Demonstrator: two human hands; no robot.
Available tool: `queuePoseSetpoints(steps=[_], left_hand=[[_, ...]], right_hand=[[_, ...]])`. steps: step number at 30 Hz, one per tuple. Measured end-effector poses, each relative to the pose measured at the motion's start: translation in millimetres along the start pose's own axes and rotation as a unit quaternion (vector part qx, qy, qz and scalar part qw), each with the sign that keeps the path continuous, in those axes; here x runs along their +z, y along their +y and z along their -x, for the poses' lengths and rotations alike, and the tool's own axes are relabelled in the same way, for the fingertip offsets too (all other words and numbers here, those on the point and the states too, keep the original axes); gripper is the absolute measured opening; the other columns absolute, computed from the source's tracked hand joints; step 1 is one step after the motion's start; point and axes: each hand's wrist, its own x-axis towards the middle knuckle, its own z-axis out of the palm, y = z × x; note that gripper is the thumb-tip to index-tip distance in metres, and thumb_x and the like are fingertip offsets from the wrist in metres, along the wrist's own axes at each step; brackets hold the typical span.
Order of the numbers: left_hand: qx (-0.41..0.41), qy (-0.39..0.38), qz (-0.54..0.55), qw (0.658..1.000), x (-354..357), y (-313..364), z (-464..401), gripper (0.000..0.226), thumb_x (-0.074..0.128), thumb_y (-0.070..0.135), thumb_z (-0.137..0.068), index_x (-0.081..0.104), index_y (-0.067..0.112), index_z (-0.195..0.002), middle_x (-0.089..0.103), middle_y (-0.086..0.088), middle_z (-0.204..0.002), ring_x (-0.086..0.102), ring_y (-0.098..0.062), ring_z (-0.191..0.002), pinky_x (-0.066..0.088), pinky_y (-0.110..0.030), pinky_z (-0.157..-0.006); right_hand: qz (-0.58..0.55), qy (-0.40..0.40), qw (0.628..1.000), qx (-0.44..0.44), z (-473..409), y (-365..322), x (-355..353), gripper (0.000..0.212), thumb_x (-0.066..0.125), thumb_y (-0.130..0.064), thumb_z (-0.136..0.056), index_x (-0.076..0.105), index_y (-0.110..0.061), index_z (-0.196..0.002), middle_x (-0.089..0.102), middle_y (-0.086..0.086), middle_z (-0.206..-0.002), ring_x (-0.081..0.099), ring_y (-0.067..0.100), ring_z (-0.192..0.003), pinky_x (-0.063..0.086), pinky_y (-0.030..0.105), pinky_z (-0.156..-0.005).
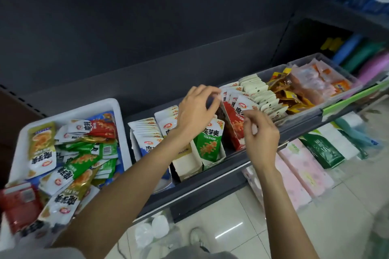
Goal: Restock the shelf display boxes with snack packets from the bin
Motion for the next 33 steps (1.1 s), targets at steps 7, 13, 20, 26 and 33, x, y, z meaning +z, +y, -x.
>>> queuePoseSetpoints(steps=[7, 13, 20, 26, 33], left_hand=[[-0.052, 0.148, -0.04, 0.987, -101.4, -58.1, 119.3, 0.021, 0.051, 0.025, -0.091, 0.069, 0.015, -0.092, 0.054, 0.006, -0.057, 0.047, -0.01, -0.049, 0.04, -0.022, -0.05], [-0.28, -0.028, -0.212, 0.936, -157.8, -149.5, 208.7, 0.027, 0.065, 0.02, -0.083, 0.065, 0.014, -0.109, 0.064, -0.008, -0.104, 0.058, -0.032, -0.098, 0.049, -0.038, -0.071], [-0.339, -0.11, -0.262, 0.897, -179.6, -187.2, 235.8, 0.047, 0.057, 0.035, -0.09, 0.053, 0.007, -0.127, 0.054, -0.013, -0.129, 0.045, -0.032, -0.123, 0.039, -0.042, -0.099], [-0.304, -0.19, -0.353, 0.864, -182.3, -193.3, 236.7, 0.046, 0.047, 0.033, -0.095, 0.042, 0.012, -0.135, 0.046, -0.006, -0.14, 0.041, -0.023, -0.13, 0.033, -0.034, -0.106], [-0.323, -0.039, -0.21, 0.922, -191.6, -188.4, 253.7, 0.043, 0.058, 0.033, -0.09, 0.054, 0.017, -0.129, 0.061, -0.004, -0.123, 0.057, -0.023, -0.112, 0.046, -0.033, -0.09]], right_hand=[[-0.072, -0.329, 0.93, -0.148, 42.2, -92.5, 33.8, 0.015, 0.058, -0.017, -0.091, 0.065, -0.02, -0.104, 0.07, -0.007, -0.093, 0.065, 0.01, -0.081, 0.053, 0.033, -0.07], [-0.034, -0.465, 0.847, -0.255, 86.5, -154.8, 100.6, 0.02, 0.054, -0.021, -0.094, 0.064, -0.02, -0.11, 0.067, -0.003, -0.101, 0.063, 0.016, -0.088, 0.051, 0.034, -0.07], [0.082, -0.47, 0.817, -0.325, 124.8, -197.1, 201.2, 0.036, 0.049, -0.009, -0.093, 0.053, -0.013, -0.129, 0.056, 0.006, -0.125, 0.056, 0.026, -0.111, 0.051, 0.04, -0.087], [0.178, -0.498, 0.749, -0.399, 132.6, -216.9, 255.7, 0.071, 0.045, 0.009, -0.088, 0.016, -0.01, -0.151, 0.02, 0.009, -0.157, 0.024, 0.023, -0.142, 0.022, 0.033, -0.114], [0.217, -0.434, 0.712, -0.508, 133.8, -213.1, 247.8, 0.039, 0.044, 0.004, -0.092, 0.048, -0.009, -0.128, 0.067, 0.006, -0.105, 0.067, 0.024, -0.092, 0.049, 0.033, -0.067]])
